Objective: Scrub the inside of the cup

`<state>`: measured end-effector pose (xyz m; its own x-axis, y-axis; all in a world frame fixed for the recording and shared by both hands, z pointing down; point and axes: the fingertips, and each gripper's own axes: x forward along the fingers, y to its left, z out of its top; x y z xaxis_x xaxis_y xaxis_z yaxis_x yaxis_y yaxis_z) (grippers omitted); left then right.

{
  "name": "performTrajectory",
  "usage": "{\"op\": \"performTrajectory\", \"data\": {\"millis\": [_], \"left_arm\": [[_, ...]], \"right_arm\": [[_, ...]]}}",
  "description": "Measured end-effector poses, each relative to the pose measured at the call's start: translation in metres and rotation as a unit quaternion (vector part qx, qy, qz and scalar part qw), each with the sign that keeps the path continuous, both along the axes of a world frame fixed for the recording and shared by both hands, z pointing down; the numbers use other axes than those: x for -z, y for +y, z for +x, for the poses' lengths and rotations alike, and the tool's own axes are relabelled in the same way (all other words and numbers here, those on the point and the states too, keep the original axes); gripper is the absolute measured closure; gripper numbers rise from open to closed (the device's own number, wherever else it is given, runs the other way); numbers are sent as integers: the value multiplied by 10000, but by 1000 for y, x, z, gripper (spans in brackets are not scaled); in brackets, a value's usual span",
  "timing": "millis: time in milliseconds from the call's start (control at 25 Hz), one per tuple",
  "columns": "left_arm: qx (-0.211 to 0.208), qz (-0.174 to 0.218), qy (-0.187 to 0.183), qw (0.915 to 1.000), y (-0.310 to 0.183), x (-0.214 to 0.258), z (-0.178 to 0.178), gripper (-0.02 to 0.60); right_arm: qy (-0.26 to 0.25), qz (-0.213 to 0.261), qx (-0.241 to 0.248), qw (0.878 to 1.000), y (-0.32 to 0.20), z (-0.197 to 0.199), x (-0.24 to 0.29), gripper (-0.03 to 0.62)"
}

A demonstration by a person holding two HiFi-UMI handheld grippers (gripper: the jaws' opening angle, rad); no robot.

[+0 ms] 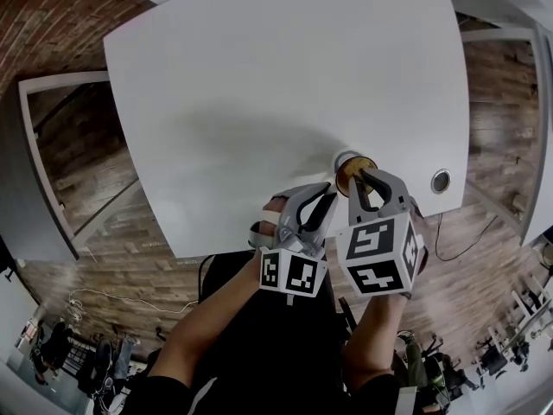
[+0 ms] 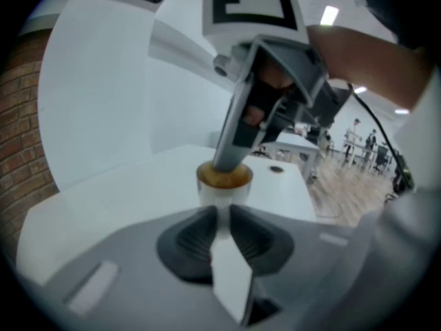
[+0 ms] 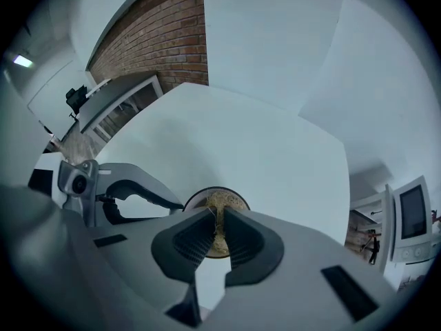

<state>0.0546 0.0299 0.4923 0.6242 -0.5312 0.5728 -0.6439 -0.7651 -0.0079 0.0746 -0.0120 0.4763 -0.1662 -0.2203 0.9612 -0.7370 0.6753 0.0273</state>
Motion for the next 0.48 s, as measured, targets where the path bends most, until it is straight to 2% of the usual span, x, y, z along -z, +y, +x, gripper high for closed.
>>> {"op": "performTrajectory", "data": {"millis": [280, 480], "left_arm": [[-5, 9, 4, 10000, 0, 0, 0, 518], [17, -7, 3, 10000, 0, -1, 1, 518]], "right_arm": [[121, -328, 102, 9993, 2, -5, -25, 565], [6, -260, 111, 9996, 4, -5, -17, 565]]}}
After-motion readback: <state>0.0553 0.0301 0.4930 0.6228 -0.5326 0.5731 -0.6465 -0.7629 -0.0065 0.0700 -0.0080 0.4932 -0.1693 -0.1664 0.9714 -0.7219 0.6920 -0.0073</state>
